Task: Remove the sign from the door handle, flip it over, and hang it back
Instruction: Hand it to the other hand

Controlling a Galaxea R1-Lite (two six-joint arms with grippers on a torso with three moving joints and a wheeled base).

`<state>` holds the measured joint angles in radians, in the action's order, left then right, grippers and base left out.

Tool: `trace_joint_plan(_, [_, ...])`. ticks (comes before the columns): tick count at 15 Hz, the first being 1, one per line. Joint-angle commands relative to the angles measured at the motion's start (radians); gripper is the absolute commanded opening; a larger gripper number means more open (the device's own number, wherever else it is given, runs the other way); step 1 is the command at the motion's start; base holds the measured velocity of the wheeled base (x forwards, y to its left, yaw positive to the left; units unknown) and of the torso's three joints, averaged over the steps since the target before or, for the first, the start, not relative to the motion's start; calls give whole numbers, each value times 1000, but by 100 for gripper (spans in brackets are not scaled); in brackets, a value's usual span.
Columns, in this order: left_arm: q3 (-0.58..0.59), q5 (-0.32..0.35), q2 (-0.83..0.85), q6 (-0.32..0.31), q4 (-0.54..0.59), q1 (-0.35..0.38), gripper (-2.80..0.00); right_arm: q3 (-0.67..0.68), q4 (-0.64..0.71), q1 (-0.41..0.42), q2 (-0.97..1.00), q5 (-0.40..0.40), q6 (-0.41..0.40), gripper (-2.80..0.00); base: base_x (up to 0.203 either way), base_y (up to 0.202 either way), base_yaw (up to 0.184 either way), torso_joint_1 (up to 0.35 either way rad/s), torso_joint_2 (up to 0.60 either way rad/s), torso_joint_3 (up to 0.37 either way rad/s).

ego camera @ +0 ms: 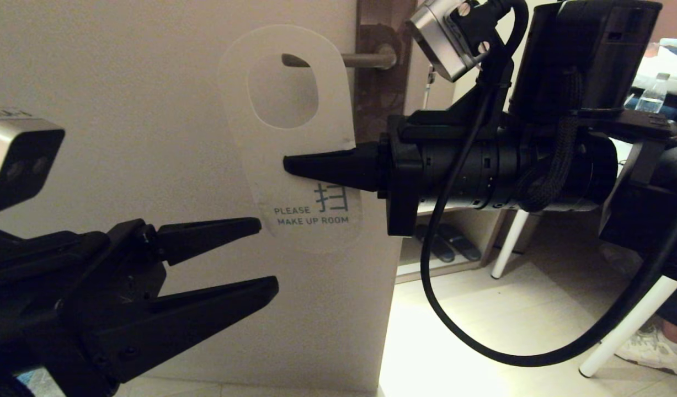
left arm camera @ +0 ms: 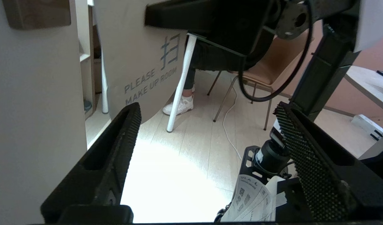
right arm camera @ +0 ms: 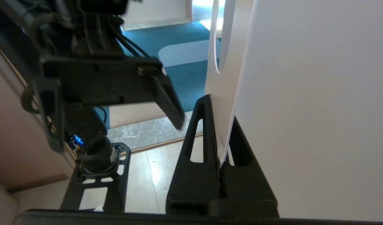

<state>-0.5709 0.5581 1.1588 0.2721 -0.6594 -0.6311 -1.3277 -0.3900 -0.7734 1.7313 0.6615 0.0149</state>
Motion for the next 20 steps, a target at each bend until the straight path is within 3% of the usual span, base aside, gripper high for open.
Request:
trace_joint_plan(1, [4,3,15,2,-2,-1,0,-1,-3,-1,-5,4,1,-280,0,0,0,0,0,0])
trace_joint_plan(9, [9,2,39,-14,-4,42,0,1,-3,-1,-7,3,0,-280,0,0,0,0,0,0])
trace_joint_plan(12, [6,3,59,-66,-5,67,0,1,-3,0,-9,3,0,-280,0,0,0,0,0,0])
trace_joint_plan(17, [-4,7,67,-65,-5,65,0,-1,-3,-3,-7,6,0,-280,0,0,0,0,0,0])
trace_joint_plan(20, [-14,40,78,-64,-4,62,0,-4,-1,-8,-3,48,1,-280,0,0,0,0,0,0])
